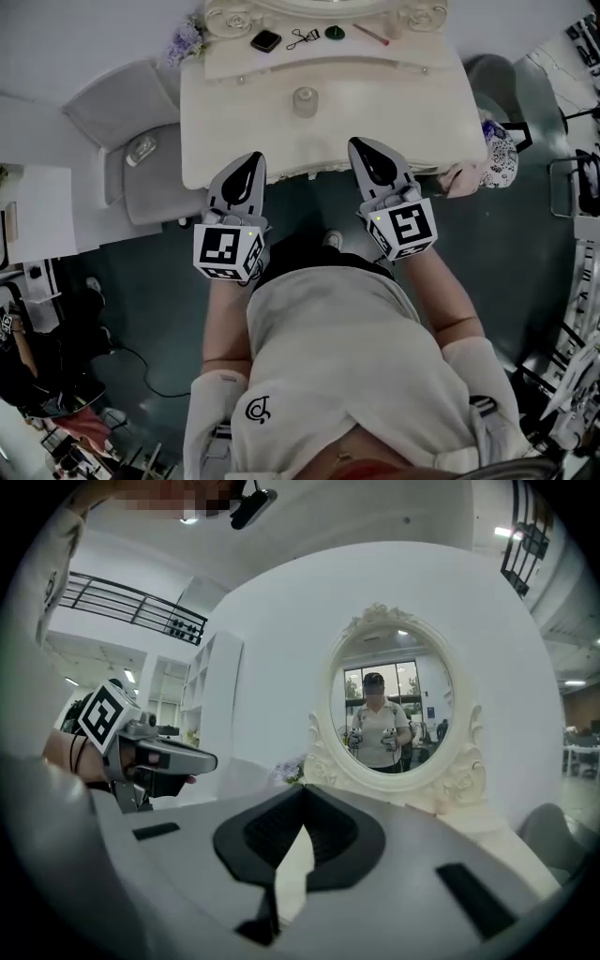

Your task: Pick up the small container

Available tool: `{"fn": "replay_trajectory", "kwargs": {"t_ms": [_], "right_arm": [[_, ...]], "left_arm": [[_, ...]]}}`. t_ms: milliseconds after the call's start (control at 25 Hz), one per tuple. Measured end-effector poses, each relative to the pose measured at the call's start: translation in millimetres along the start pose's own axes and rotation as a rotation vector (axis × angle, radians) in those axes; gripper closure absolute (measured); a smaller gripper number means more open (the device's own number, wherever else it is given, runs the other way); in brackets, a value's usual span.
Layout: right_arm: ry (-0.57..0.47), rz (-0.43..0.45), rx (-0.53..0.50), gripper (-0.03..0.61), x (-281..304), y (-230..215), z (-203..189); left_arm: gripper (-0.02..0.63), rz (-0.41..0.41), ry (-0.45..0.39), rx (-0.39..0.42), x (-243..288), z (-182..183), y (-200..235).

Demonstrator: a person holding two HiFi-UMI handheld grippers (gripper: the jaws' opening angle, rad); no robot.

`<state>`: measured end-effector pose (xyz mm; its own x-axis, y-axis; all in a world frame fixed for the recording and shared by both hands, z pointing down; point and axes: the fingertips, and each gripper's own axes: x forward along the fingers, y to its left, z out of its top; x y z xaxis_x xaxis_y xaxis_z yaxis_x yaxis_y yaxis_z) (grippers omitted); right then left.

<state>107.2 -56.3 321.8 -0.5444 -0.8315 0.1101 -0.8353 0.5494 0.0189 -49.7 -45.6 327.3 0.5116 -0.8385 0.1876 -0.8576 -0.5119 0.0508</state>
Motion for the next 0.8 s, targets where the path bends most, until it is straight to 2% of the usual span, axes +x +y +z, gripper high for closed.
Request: {"fn": "replay_trajectory", "kwargs": {"t_ms": [240, 360, 480, 680, 800], "right_arm": [[0.047, 0.034, 0.025, 0.571, 54.0, -31.1, -23.5], [0.046, 0.032, -0.001, 0.571, 80.9, -45.9, -28.2], [0.074, 0.02, 0.015, 0.571, 104.6, -61.5, -42.1], [0.101, 0.036, 0.026, 0.571, 137.8, -75.5, -58.2], [0.119, 0.048, 0.049, 0.571, 154.3, -82.9, -72.2]], "left_arm": [[0.603, -0.012, 0.022, -0.033, 60.5, -19.1, 27.7], [0.603, -0.052, 0.031, -0.049, 91.4, -32.7, 40.3], [0.603, -0.098, 0.032, -0.08, 118.8, -44.3, 49.1], [0.601, -0.141, 0.037, -0.043, 152.3, -55.9, 60.4], [0.574, -0.15, 0.067, -0.064, 169.1, -72.7, 64.9]]}}
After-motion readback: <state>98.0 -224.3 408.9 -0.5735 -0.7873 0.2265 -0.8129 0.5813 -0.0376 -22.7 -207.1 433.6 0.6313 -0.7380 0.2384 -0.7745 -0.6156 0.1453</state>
